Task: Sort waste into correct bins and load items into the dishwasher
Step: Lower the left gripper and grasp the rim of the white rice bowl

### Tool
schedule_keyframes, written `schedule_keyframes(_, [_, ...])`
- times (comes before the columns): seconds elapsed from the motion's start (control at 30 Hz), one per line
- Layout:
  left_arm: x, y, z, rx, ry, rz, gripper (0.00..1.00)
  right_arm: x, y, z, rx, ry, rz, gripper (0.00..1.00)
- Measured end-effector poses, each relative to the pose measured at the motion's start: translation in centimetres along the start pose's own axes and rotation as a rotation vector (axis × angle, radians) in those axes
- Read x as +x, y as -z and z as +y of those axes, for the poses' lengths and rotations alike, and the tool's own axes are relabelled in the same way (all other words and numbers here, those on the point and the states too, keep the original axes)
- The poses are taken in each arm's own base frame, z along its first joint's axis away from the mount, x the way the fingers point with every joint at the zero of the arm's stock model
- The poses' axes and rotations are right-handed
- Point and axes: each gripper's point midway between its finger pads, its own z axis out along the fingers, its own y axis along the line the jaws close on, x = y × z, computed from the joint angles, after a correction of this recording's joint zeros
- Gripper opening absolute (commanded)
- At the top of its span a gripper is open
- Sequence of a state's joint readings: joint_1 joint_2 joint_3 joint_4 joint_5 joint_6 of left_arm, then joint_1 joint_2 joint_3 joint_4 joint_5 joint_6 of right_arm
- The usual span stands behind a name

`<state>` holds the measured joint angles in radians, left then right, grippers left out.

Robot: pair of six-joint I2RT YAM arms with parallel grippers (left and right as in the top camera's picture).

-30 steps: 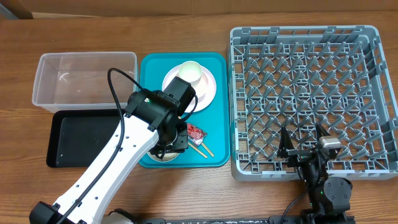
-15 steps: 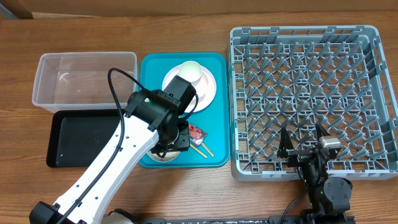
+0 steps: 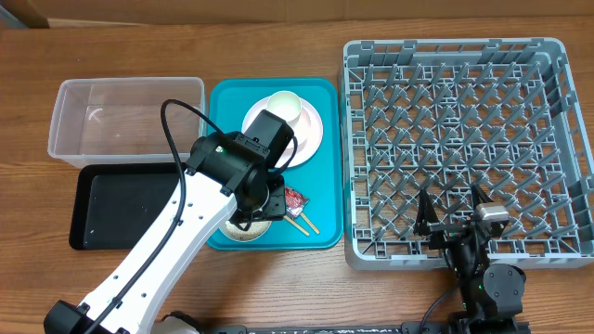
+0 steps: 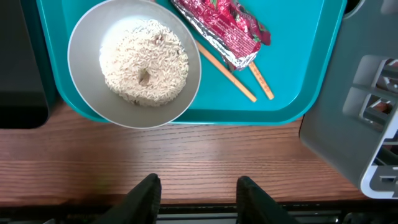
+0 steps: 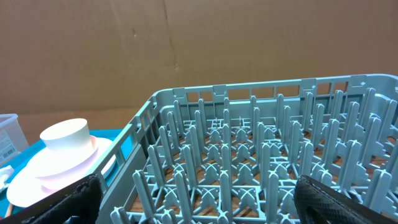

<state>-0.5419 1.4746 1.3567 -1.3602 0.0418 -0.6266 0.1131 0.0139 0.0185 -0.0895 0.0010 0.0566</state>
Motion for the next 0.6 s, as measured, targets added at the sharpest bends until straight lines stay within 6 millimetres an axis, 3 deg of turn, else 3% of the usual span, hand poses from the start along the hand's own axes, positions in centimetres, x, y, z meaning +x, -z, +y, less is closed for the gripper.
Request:
schedule_keyframes(0.33, [-0.27,-0.01,-0.19,0.007,0.0,-0.011,0.4,0.01,0.0,0.01,0.0,0.0,0.0,1.0])
schedule_keyframes(0.6, [-0.79,-0.05,-0.55,0.022,0.002,-0.032,0.31,0.02,0.0,0.0,0.0,0.0,0.001,1.0])
